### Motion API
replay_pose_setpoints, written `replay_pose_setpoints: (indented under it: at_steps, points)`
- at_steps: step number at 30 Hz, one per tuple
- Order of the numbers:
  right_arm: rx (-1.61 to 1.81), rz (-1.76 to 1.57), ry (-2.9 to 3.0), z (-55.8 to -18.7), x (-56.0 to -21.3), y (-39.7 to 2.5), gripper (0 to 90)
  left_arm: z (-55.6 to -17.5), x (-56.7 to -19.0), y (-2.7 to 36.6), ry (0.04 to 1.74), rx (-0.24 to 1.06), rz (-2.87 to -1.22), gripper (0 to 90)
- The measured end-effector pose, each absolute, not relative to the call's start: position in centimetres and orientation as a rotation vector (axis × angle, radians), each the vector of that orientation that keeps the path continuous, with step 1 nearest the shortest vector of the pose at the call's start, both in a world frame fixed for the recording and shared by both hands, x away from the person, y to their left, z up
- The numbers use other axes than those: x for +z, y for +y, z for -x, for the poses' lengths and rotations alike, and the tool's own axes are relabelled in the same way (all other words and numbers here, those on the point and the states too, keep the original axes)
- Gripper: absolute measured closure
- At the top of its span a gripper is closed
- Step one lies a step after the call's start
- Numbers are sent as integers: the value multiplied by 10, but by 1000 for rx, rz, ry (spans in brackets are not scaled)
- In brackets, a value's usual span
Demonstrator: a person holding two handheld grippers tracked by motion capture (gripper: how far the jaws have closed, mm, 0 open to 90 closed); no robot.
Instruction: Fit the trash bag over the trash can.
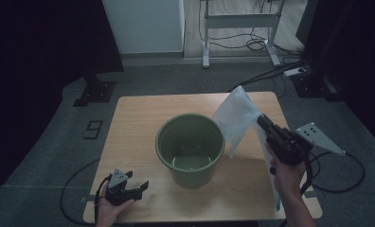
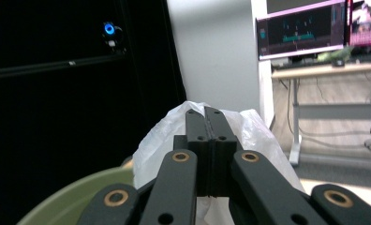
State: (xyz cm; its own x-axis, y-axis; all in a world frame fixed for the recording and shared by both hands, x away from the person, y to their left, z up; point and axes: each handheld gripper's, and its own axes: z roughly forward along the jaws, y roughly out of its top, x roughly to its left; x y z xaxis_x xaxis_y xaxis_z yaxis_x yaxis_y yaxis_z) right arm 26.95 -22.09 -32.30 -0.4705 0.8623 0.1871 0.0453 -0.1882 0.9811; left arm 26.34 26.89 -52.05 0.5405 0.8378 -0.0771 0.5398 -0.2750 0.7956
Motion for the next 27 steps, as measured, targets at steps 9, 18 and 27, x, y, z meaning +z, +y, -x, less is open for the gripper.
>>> replay_pose_setpoints:
  at_steps: [9, 18, 27]
  points:
    - [1786, -991, 1440, -263, -285, -202, 889, -263, -520, 271, 1120, 460, -1950, 184]
    - [1780, -935, 1526, -259, -293, -176, 888, -263, -519, 271, 1117, 461, -1950, 184]
    - [1756, -964, 1618, -259, -336, -161, 887, -263, -520, 270, 1117, 461, -1960, 184]
